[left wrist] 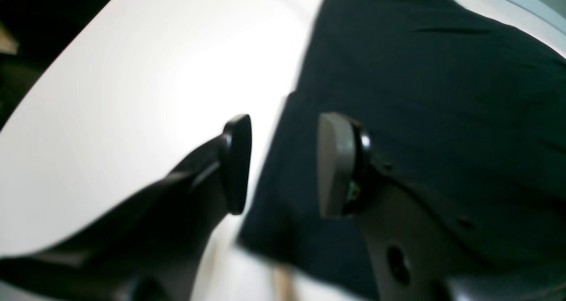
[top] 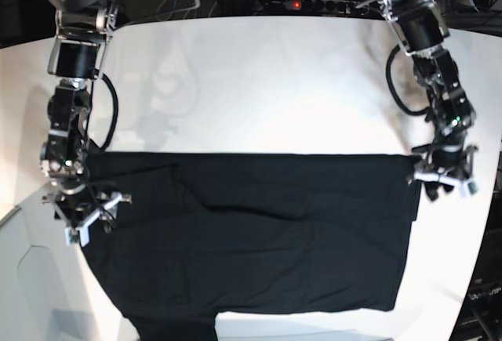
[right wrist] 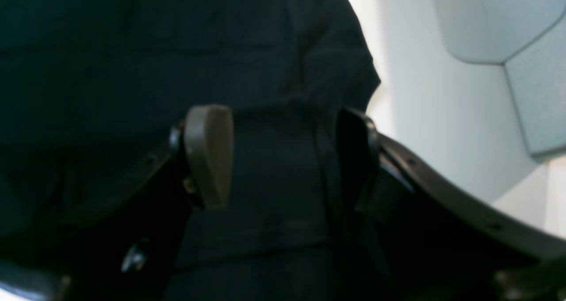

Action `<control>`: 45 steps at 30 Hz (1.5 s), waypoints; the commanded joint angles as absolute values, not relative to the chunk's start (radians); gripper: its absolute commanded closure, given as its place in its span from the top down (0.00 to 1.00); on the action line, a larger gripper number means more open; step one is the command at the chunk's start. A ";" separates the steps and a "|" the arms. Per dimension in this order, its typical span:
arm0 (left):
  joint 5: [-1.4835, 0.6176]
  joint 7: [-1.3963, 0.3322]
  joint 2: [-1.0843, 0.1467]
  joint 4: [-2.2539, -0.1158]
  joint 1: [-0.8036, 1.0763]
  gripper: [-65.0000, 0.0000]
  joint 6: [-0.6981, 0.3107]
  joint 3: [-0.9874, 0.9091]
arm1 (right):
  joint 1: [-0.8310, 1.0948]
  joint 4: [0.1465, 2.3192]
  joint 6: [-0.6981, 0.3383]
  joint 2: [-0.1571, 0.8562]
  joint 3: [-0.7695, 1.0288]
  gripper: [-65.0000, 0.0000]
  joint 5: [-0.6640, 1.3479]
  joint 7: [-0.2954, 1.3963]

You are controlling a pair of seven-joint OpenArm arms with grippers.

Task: Fold the T-shirt properly
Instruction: 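Lower the held shirt edge onto the table with both grippers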

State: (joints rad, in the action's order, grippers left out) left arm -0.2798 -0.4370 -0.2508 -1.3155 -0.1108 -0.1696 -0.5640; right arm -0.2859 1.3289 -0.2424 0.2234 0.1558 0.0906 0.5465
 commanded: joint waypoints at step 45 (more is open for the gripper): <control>-0.286 -0.410 -0.223 -1.070 -0.124 0.00 -0.177 -0.602 | -0.153 1.144 -0.243 0.314 0.344 0.59 0.101 0.430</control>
State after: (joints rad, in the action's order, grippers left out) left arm -0.2962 -0.3843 -0.2131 -1.0622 -0.1219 -0.1837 -0.6006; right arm -0.1379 1.1351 -0.2432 0.2977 0.3412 0.1066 0.4194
